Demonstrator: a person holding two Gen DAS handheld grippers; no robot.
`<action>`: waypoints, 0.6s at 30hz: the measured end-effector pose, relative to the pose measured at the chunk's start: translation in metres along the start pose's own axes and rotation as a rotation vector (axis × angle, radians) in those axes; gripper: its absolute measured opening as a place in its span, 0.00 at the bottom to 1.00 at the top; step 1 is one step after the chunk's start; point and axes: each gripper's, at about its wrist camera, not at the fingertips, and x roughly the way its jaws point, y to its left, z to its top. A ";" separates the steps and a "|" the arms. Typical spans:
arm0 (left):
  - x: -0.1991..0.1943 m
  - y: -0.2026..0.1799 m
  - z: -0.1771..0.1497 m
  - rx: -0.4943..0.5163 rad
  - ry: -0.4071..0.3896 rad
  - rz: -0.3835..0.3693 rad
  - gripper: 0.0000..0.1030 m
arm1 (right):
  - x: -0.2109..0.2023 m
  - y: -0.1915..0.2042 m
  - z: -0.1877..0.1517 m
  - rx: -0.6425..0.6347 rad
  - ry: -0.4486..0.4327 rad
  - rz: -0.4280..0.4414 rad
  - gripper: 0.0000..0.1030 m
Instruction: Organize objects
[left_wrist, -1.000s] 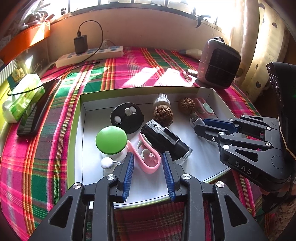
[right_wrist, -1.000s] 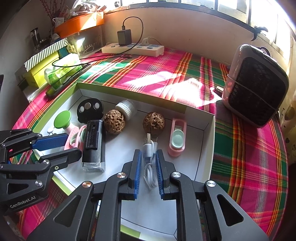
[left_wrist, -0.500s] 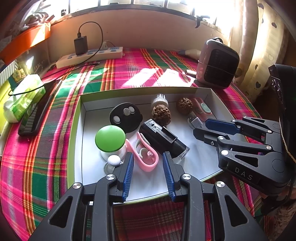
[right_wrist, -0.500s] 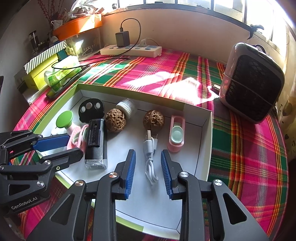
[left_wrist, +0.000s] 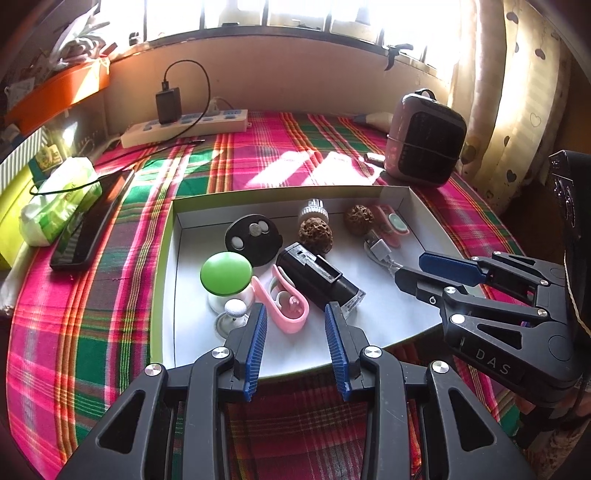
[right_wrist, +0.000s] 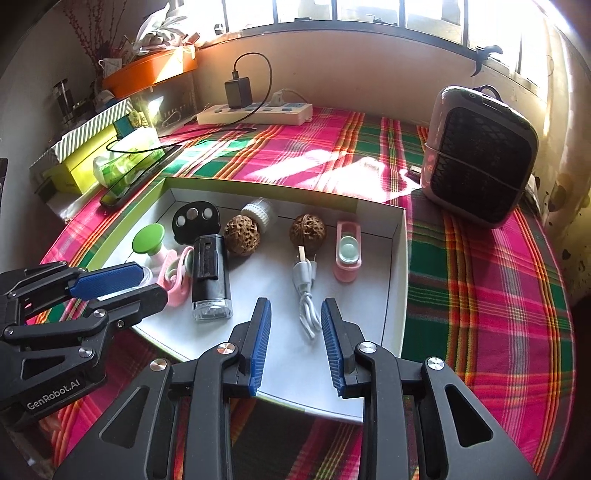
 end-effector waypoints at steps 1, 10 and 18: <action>-0.002 0.000 -0.001 0.001 -0.005 0.005 0.30 | -0.003 0.001 -0.001 0.000 -0.008 0.004 0.29; -0.020 -0.005 -0.009 0.008 -0.036 0.001 0.30 | -0.027 0.013 -0.015 0.009 -0.058 -0.025 0.29; -0.033 -0.004 -0.020 0.005 -0.058 0.014 0.30 | -0.045 0.022 -0.028 0.034 -0.089 -0.039 0.29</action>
